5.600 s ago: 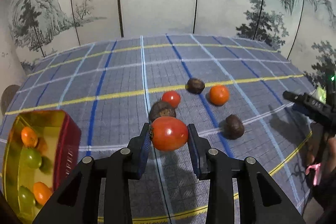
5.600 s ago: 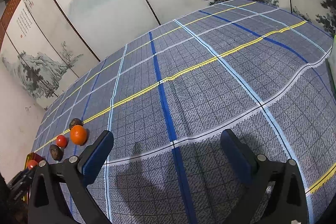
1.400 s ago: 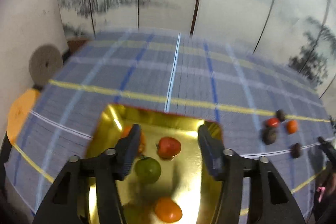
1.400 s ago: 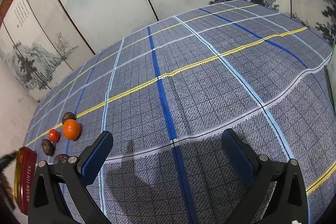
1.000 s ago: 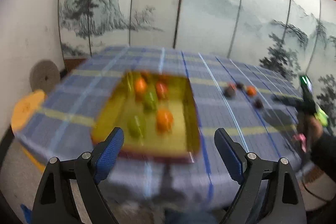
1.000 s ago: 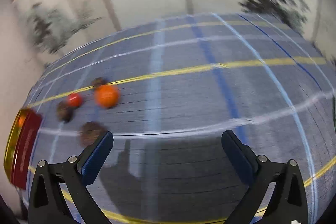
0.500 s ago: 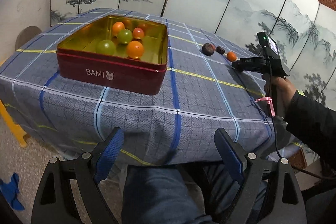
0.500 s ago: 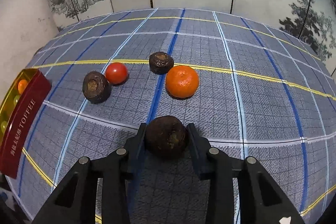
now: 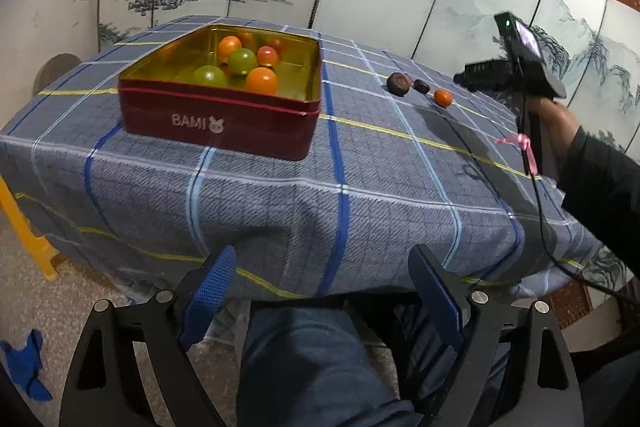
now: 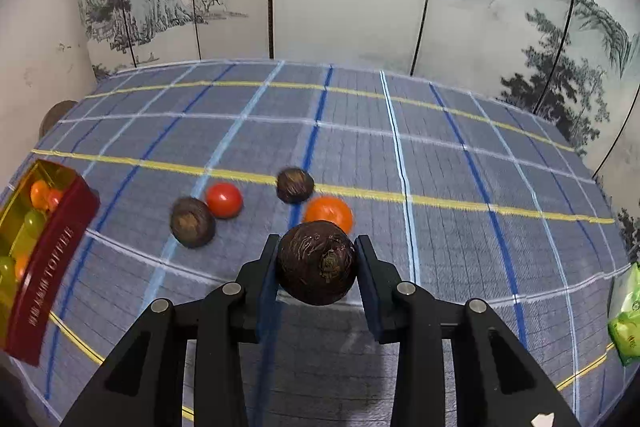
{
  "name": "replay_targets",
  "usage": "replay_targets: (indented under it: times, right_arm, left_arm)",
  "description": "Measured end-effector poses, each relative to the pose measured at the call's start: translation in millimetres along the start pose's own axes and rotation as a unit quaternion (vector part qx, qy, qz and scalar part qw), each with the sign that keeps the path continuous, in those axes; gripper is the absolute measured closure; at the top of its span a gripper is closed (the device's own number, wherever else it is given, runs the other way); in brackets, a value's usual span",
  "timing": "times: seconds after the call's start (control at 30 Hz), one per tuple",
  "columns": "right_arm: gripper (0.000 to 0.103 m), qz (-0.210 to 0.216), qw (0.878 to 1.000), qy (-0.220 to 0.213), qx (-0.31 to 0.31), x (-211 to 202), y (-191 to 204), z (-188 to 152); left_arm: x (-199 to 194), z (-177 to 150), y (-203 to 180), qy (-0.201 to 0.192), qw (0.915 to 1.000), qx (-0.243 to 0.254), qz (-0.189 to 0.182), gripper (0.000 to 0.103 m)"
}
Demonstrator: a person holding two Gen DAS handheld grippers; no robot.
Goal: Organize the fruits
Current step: 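Carry the brown fruit with the right gripper down into the tin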
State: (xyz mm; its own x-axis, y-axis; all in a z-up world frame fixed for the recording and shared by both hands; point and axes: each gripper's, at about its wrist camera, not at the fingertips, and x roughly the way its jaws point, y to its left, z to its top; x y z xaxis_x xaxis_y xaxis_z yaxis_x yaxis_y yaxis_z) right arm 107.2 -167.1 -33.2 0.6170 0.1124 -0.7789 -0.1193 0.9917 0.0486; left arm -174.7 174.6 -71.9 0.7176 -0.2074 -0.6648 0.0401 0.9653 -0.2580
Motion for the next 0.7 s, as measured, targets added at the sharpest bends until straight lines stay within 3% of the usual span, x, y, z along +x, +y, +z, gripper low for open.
replay_targets:
  times: [0.37,0.7]
  right_arm:
    - [0.07,0.016,0.999,-0.033,-0.034,-30,68,44]
    - [0.07,0.044,0.995,-0.052,-0.077,-22,167,95]
  left_arm:
    - [-5,-11,11,0.009,0.9995,-0.021,0.023,0.015]
    - [-13,-16,18,0.007,0.999,-0.029,0.032,0.015]
